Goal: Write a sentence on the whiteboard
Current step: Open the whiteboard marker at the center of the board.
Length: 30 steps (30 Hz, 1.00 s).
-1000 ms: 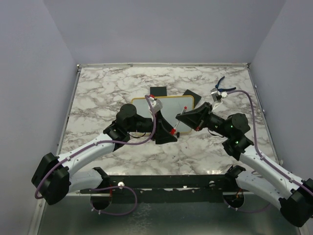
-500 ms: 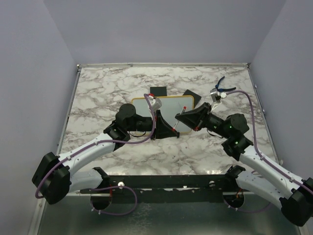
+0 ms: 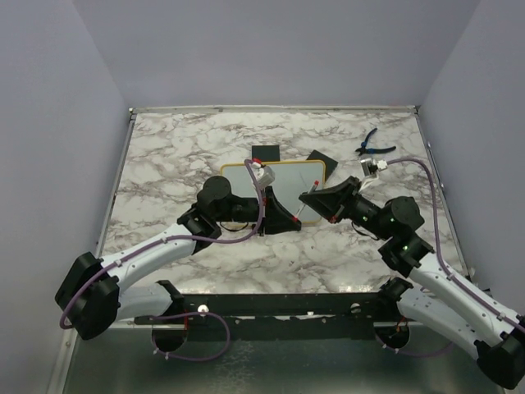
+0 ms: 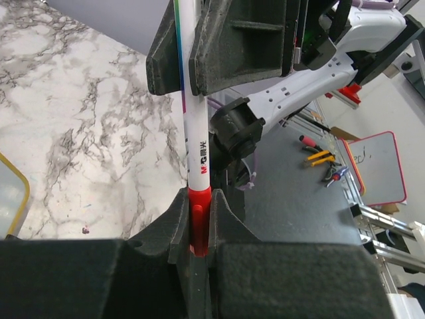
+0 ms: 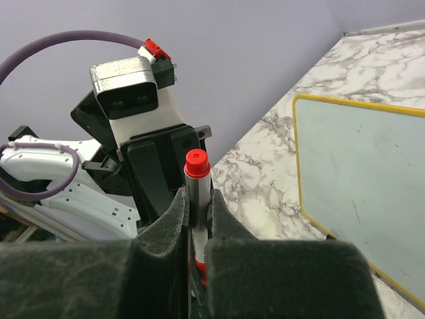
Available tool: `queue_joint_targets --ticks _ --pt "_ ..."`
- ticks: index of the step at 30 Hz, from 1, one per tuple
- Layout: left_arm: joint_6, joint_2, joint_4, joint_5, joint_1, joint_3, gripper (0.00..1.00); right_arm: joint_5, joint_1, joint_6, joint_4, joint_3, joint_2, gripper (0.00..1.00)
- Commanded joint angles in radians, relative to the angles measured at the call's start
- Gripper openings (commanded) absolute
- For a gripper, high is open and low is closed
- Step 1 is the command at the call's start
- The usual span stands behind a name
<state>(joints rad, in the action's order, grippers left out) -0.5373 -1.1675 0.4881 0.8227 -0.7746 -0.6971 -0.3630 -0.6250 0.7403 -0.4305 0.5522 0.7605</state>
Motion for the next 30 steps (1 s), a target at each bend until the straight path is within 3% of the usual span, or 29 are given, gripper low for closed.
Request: queue_joint_targets --ticks 1,11,18,22,30 --pt "0.049 -0.017 -0.070 0.068 -0.025 0.012 0.00 0.244 0.022 -0.068 0.026 0.061 -0.062 0.00" --pt "0.179 -0.065 -0.263 0.058 -0.079 -0.032 0.00 0.356 0.021 -0.139 0.045 0.092 -0.120 0.00" --pt "0.216 -0.060 -0.308 0.038 -0.083 -0.043 0.00 0.399 0.021 -0.186 0.090 0.126 -0.149 0.01" --pt "0.244 -0.034 -0.348 -0.039 -0.077 -0.051 0.00 0.417 0.021 -0.215 0.144 0.139 -0.160 0.00" --pt "0.192 0.048 -0.525 -0.385 -0.022 -0.026 0.00 0.488 0.021 -0.285 0.365 0.215 -0.168 0.01"
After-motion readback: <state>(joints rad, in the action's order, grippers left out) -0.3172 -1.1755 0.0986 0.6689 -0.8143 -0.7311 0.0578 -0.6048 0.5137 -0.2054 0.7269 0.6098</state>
